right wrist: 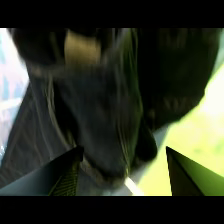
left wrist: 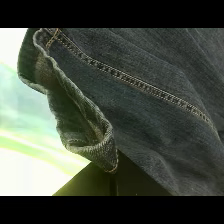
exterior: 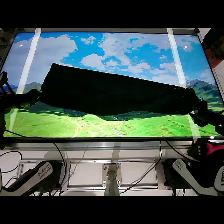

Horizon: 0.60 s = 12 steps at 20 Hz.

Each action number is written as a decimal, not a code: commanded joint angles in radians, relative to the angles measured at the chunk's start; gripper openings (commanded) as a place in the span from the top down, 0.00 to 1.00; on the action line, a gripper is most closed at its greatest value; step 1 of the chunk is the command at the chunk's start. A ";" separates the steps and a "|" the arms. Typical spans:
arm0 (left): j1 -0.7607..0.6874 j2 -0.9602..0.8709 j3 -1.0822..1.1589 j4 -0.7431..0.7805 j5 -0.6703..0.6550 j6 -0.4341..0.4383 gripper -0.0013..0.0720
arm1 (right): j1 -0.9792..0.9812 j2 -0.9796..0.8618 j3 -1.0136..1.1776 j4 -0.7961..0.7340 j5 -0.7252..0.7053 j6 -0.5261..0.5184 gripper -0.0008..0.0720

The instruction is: Fold the clothes and pants, and hang the long-sleeved shirts on hangers.

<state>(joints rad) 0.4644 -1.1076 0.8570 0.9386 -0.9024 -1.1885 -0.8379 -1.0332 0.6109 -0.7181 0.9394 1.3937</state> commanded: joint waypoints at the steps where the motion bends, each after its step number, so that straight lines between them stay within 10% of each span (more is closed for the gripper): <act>1: -0.008 0.001 0.001 -0.004 0.000 0.000 0.97 | 0.005 -0.105 0.043 0.042 -0.067 -0.040 0.24; 4: -0.008 0.001 0.001 -0.005 0.000 0.000 0.97 | 0.060 -0.147 0.073 0.071 -0.077 -0.072 0.25; 7: -0.008 0.001 0.001 -0.004 -0.005 0.000 0.97 | 0.110 -0.151 0.095 0.068 -0.072 -0.107 0.94; 12: 0.108 0.055 0.034 -0.004 -0.177 0.000 0.97 | 0.033 -0.023 0.172 0.026 0.310 -0.098 0.94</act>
<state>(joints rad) 0.5091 -1.0863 0.8711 0.9340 -0.9730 -1.1885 -0.7685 -1.1271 0.7456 -0.6674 1.0225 1.2968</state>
